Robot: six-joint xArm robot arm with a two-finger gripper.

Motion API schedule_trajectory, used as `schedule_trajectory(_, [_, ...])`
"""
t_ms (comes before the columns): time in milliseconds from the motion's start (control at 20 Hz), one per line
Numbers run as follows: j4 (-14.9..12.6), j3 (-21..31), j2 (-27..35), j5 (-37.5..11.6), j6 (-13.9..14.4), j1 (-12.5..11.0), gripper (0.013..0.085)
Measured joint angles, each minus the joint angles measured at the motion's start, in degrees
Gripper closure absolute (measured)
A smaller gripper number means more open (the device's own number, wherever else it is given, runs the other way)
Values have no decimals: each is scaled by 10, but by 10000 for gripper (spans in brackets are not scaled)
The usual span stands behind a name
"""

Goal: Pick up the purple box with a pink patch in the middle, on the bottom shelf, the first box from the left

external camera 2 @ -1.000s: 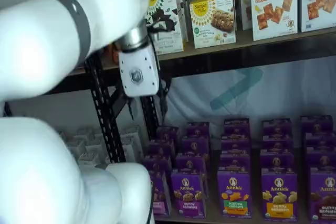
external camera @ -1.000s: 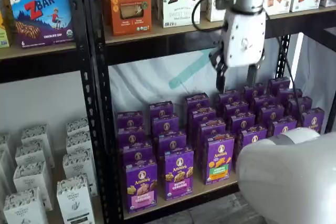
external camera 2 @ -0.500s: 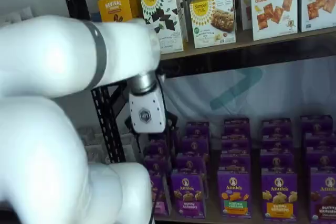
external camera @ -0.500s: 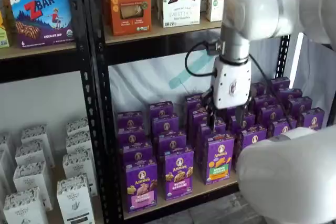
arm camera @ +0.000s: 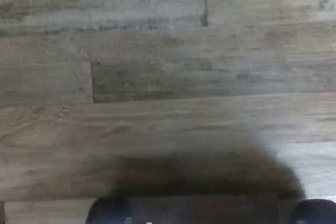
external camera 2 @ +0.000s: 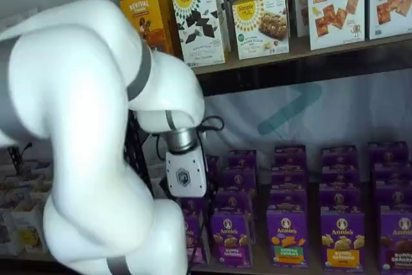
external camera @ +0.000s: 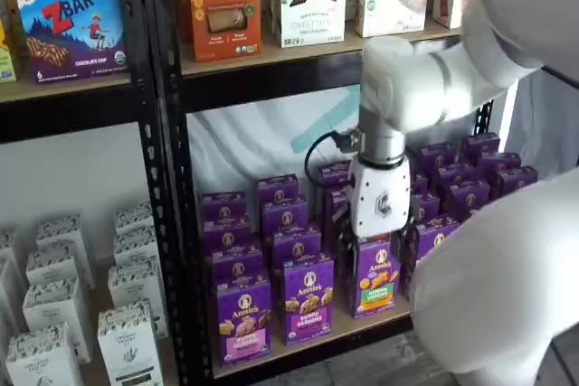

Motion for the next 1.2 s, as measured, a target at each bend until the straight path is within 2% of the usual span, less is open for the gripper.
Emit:
schedule_trajectory(150, [10, 1, 56, -58, 3, 12, 130])
schedule_trajectory(400, [46, -8, 148, -144, -8, 33, 130])
schedule_trajectory(650, [72, -25, 228, -218, -3, 67, 130])
schedule_trajectory(950, [82, -68, 314, -260, 16, 97, 130])
schedule_trajectory(1200, [160, -108, 381, -314, -40, 118, 130])
